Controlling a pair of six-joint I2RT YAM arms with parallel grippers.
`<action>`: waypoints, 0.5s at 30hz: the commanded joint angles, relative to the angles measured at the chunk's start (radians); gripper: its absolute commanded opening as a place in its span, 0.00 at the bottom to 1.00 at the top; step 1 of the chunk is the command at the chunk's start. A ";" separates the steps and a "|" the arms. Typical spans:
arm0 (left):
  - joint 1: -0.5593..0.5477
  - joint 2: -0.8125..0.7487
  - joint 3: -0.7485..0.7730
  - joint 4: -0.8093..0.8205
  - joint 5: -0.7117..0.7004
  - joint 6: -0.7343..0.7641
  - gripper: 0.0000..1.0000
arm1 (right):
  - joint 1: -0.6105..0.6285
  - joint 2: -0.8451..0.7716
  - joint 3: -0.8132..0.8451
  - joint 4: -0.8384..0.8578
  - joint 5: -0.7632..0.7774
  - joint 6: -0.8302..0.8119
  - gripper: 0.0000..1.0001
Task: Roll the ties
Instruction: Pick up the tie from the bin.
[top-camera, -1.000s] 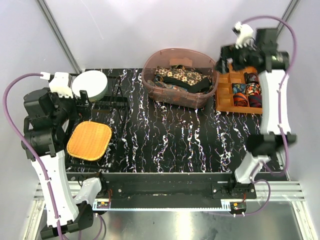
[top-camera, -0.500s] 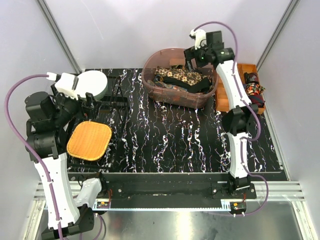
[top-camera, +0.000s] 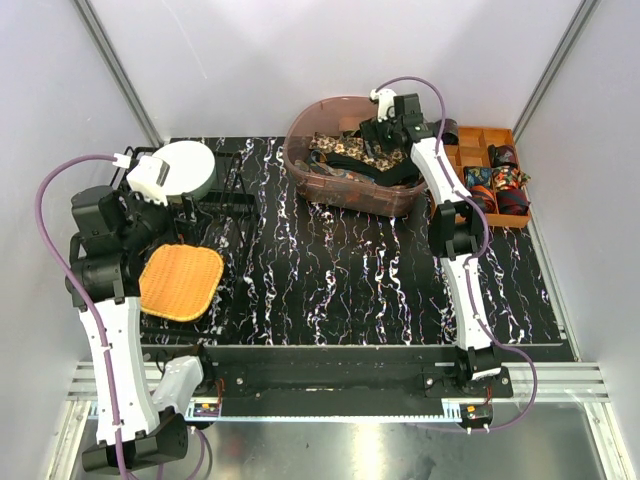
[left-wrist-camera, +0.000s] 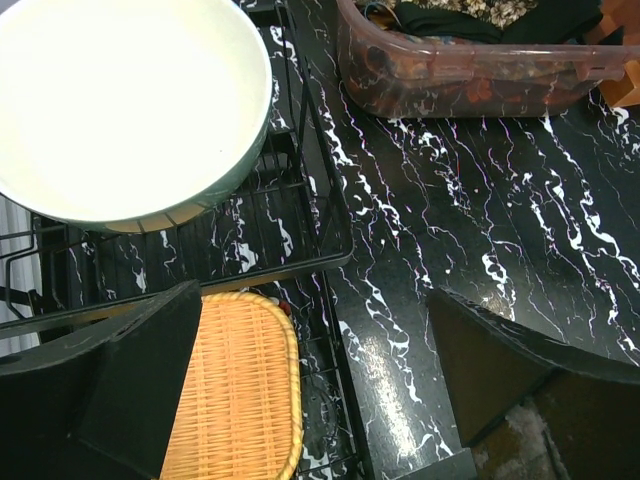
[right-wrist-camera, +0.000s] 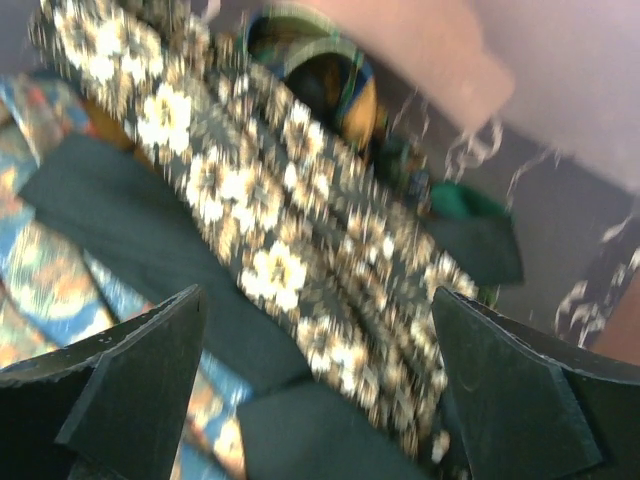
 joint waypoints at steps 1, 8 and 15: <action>-0.004 -0.008 -0.004 0.044 0.005 0.017 0.99 | 0.013 0.029 0.036 0.175 0.019 0.016 0.97; -0.004 -0.004 -0.013 0.040 -0.011 0.040 0.99 | 0.014 0.077 0.029 0.220 0.016 0.026 0.94; -0.004 -0.001 -0.031 0.040 -0.022 0.049 0.99 | 0.019 0.108 0.001 0.224 0.022 0.004 0.94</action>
